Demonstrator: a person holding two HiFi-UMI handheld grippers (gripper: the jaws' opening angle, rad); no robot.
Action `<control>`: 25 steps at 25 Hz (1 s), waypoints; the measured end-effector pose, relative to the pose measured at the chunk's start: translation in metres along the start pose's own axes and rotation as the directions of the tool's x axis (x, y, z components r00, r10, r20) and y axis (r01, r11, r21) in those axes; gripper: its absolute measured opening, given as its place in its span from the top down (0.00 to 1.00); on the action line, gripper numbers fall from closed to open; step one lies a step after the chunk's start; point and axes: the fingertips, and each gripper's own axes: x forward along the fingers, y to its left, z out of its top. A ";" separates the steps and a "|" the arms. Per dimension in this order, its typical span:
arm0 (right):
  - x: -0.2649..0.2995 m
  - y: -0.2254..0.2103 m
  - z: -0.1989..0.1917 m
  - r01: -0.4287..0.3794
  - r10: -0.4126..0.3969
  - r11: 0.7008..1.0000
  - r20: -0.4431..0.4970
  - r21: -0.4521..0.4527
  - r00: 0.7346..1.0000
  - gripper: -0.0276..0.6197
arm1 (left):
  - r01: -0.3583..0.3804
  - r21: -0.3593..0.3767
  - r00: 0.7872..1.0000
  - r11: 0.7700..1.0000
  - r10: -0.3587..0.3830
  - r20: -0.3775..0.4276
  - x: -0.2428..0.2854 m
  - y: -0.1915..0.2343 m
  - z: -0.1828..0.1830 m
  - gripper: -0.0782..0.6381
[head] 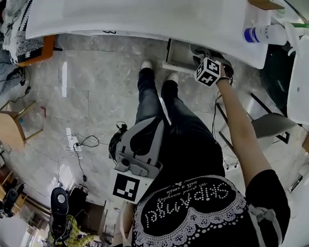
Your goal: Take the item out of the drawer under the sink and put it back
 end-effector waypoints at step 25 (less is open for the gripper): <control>-0.278 -0.033 0.082 0.035 -0.502 0.739 0.516 0.672 0.694 0.93 | 0.156 0.092 0.977 0.983 -0.167 0.134 0.037 -0.027 0.031 0.88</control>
